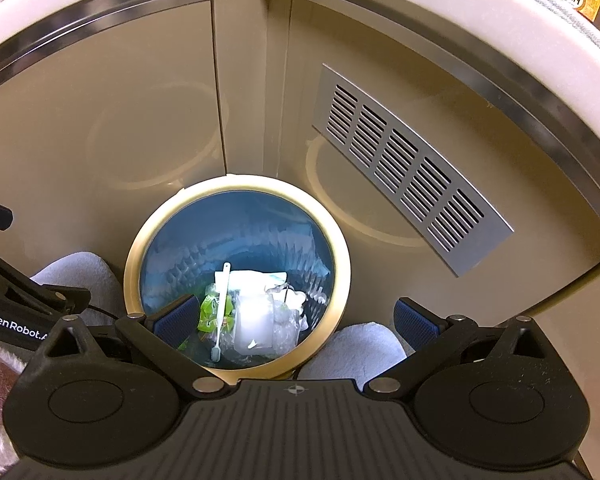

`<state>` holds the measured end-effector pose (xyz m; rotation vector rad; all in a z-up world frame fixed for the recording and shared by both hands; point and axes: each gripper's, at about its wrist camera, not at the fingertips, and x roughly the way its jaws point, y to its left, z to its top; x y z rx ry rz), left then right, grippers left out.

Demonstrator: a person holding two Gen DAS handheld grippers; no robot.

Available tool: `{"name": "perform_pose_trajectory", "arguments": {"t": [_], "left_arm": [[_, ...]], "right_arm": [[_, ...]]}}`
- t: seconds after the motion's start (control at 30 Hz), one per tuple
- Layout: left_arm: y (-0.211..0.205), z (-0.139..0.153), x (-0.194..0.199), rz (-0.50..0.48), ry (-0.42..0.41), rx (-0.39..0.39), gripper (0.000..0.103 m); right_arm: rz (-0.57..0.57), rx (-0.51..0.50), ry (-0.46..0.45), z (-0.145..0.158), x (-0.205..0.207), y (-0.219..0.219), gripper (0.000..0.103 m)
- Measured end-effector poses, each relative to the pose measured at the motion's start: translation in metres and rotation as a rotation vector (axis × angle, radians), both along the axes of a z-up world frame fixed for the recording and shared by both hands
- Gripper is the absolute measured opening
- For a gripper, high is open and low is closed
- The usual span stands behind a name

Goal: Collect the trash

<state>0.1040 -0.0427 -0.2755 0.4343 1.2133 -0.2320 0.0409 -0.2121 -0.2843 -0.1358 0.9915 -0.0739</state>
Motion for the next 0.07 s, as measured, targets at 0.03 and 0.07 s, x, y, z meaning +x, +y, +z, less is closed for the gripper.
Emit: {"name": "perform_pose_trajectory", "arguments": {"t": [0.03,0.07], "left_arm": [[-0.0003,0.0006,-0.0004,0.000,-0.003,0.002,0.103],[-0.0008,0.0014,-0.0010,0.001,-0.007,0.003,0.103]], "right_arm": [[0.000,0.000,-0.002,0.0005,-0.0002,-0.0003,0.103],[0.000,-0.001,-0.005,0.0012,-0.0003,-0.0003,0.103]]}}
